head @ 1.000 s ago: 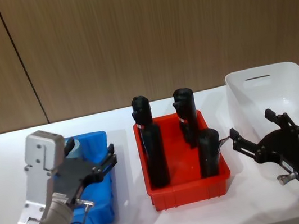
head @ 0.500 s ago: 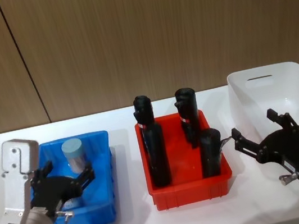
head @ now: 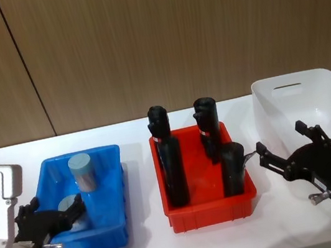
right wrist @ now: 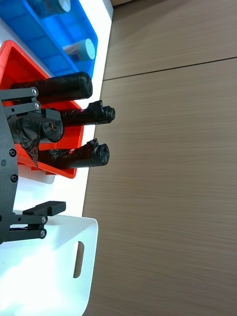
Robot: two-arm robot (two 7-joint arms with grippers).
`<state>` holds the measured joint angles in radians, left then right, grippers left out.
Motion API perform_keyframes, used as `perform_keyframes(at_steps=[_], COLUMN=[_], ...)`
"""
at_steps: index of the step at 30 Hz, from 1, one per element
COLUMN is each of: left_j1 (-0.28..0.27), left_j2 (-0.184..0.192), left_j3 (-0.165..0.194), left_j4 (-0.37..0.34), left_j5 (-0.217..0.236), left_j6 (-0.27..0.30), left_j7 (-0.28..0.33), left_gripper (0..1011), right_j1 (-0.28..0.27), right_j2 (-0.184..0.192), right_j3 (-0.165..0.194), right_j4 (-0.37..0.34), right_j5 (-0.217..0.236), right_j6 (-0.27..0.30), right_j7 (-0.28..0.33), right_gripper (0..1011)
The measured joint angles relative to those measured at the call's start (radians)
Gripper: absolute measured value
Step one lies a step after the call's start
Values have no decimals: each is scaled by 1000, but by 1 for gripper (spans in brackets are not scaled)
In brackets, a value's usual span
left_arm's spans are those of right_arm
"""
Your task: Pick the cotton swabs from the blue box and place them into the white box.
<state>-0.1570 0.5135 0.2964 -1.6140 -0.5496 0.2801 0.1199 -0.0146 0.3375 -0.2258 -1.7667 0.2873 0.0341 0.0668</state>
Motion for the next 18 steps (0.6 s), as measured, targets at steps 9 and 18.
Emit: perform_keyframes(at_steps=[9,18], left_j1=[-22,-61], left_j2=[-5,-20], left_j3=[-10,-12], left_j4=[56,129], left_j5=[-11,2], left_j6=[13,12], left_j7=[-39,-109], left_gripper=[1004,1004], right_j1=[0,0], right_j2=[0,0], right_j3=[0,0], right_j4=[0,0], right_j5=[0,0], right_j6=[0,0], right_j7=[0,0], right_gripper=[1002,1001])
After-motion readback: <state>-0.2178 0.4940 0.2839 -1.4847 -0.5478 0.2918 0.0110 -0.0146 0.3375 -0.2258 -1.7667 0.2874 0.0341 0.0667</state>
